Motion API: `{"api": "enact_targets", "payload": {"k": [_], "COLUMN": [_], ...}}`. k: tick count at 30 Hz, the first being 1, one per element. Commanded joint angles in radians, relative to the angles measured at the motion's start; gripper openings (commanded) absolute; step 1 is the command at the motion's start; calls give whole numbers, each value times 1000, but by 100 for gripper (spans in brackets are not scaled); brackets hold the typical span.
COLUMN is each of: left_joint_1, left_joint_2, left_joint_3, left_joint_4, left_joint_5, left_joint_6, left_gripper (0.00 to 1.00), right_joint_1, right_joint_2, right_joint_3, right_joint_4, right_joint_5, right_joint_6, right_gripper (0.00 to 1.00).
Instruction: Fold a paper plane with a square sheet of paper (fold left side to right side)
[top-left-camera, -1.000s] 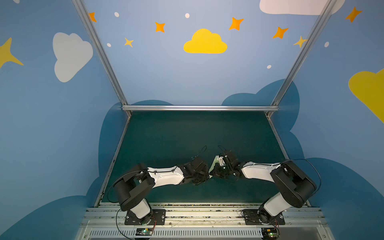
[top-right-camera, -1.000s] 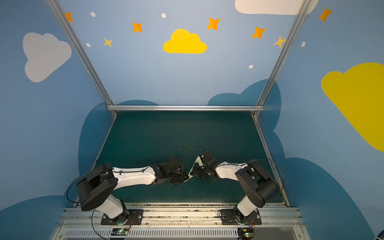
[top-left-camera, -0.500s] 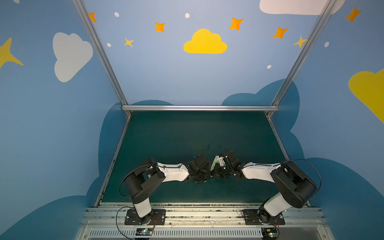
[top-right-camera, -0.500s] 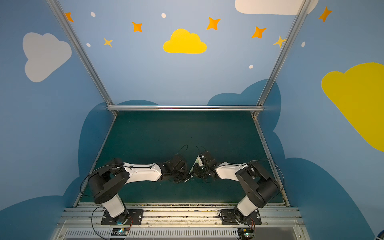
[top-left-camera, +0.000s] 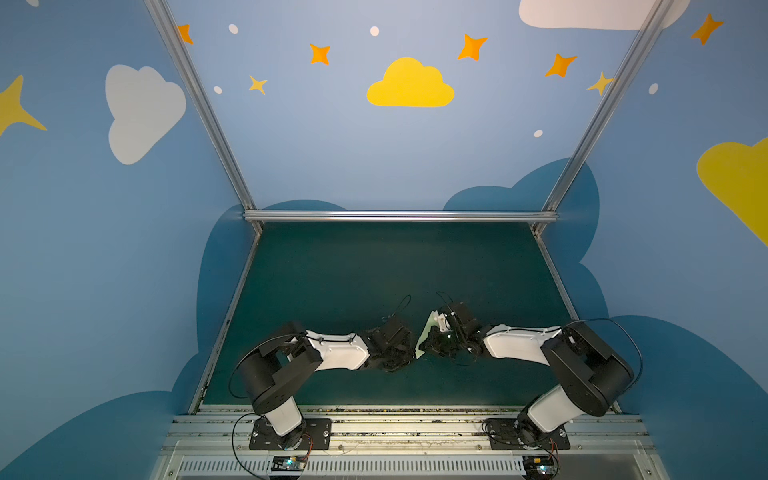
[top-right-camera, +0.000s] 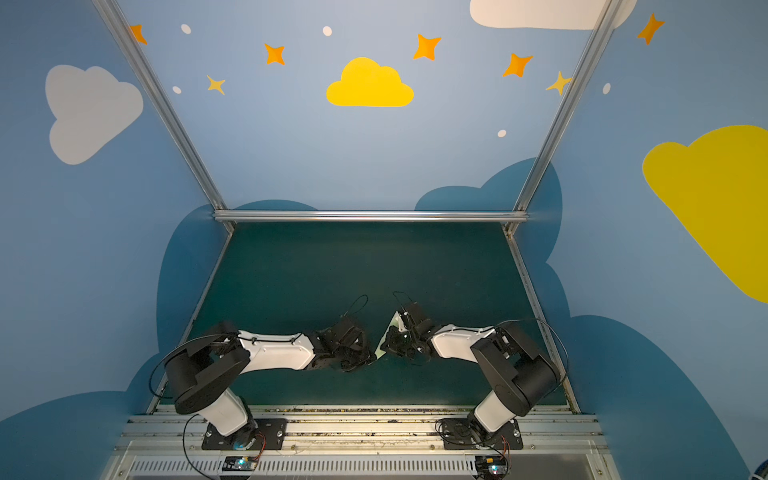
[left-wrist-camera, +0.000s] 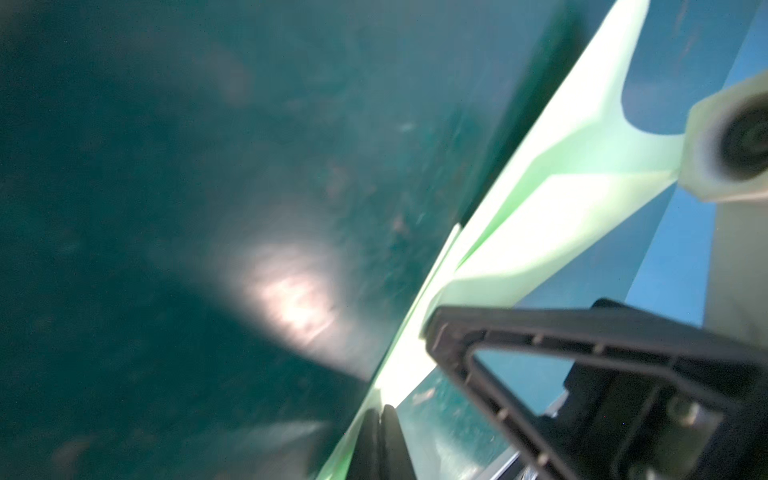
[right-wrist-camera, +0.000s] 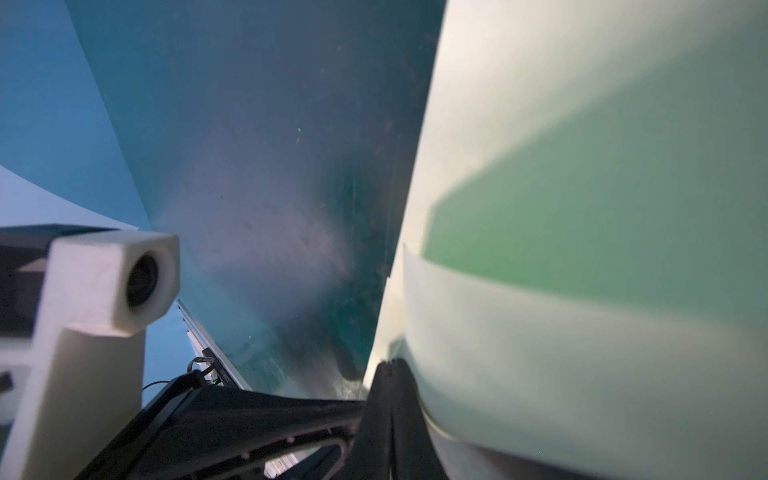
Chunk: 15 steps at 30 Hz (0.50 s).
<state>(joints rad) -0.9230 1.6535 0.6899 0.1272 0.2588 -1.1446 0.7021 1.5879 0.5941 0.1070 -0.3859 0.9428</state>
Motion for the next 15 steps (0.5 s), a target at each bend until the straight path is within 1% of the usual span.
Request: {"api": "enact_targets", "payload": {"k": [1,8,12,15], "left_joint_1": [-3,-9,-8,-7], "left_joint_2": [-28,-125,-184,-187], "left_joint_3": [-58,-146,-118,-62], "left_joint_4": [-79,-103,-145,-162], "left_joint_5": [-15,-22,-35,-38], "left_joint_6": [-9,-28,5,15], "left_gripper": [3,3,3,3], "right_joint_1": [15,15,15,16], "right_joint_2": [63,64,63,61], "right_joint_3": [-56,-56,-60,-62], "right_joint_4": [-131,-128,-124,-122], "right_joint_5": [107,108,106,107], "right_joint_6": [-1,2,5,7], "right_gripper": [0,0,0,0]}}
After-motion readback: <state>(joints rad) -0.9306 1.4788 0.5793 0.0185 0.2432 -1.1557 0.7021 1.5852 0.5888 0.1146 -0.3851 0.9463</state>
